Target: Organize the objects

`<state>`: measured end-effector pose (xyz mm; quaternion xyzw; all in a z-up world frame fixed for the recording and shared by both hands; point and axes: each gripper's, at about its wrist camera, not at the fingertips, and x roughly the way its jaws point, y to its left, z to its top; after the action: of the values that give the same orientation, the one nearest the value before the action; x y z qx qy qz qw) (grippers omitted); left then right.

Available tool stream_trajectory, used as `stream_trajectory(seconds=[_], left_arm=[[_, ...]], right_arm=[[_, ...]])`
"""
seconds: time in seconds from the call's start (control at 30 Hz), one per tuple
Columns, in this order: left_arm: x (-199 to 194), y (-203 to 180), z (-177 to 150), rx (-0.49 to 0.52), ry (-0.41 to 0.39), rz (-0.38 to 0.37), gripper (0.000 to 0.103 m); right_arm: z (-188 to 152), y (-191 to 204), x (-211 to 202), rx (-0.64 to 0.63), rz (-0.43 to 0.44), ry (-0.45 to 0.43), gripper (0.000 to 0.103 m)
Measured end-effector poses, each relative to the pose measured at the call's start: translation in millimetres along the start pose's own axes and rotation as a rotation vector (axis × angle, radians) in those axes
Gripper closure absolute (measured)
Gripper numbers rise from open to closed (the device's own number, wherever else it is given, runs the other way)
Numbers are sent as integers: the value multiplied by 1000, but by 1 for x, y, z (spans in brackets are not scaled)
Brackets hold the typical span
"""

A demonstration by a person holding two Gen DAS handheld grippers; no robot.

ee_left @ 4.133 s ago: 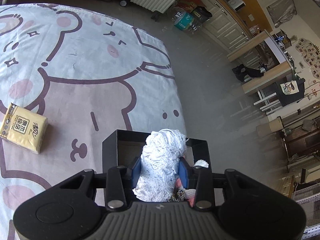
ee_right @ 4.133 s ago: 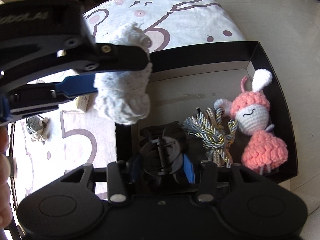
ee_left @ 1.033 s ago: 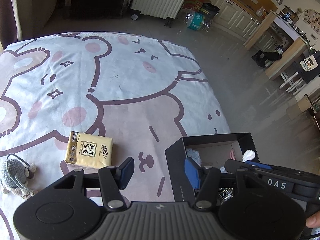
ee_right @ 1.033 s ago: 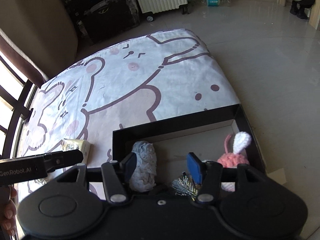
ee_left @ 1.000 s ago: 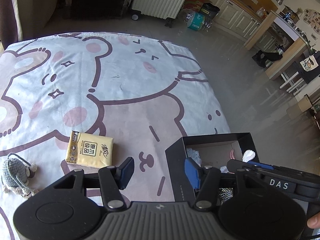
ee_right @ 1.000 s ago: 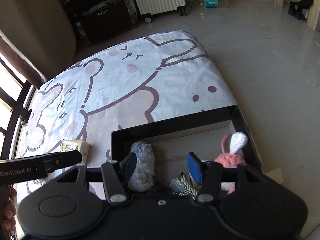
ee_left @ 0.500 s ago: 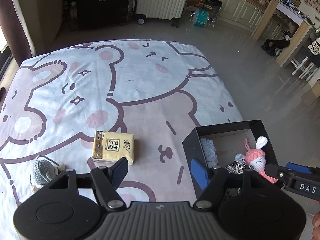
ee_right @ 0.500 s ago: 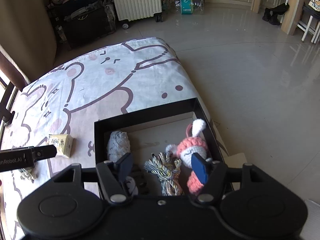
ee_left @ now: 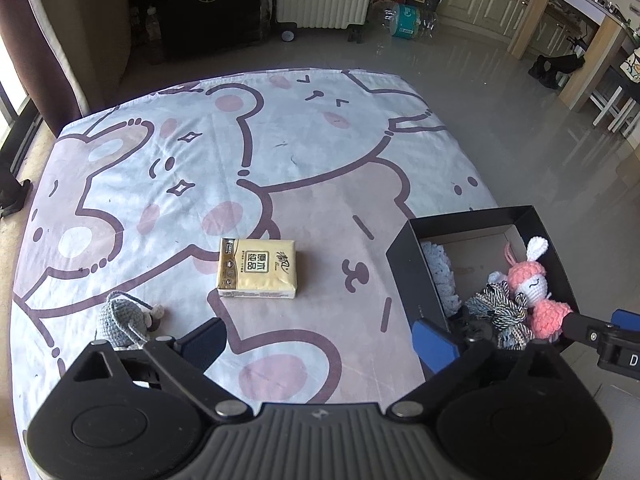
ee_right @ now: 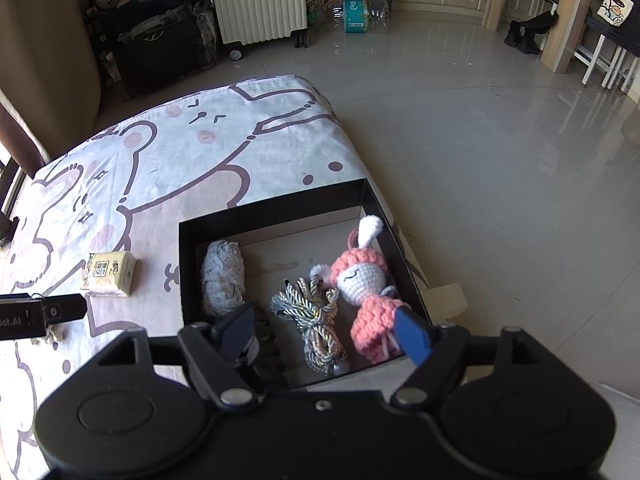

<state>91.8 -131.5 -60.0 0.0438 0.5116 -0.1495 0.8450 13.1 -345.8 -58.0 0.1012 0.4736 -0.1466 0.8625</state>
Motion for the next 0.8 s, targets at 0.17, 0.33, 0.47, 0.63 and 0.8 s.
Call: stream_trajectory(seconds=[0.17,0.33,0.47,0.63,0.8], left_arm=[[0,1,-5,21,3,52,0],[-2,1,-8,23,5,43,0],[-5,-4,-10,45,-3,31,0],[-3,-6,-11,50,5,29,0],[-3,-3,-13,50,12,28,0]], right_arm=[[-4,-3,-5,6,-12,-8,5],[-8,-4,-13,1,-27,-57,0],[-9,-1,-15,-20,-40,-62,0],[-11,1,-17,-33,-52,-62,0],[-13,3,-18,-33,-58,-57,0]])
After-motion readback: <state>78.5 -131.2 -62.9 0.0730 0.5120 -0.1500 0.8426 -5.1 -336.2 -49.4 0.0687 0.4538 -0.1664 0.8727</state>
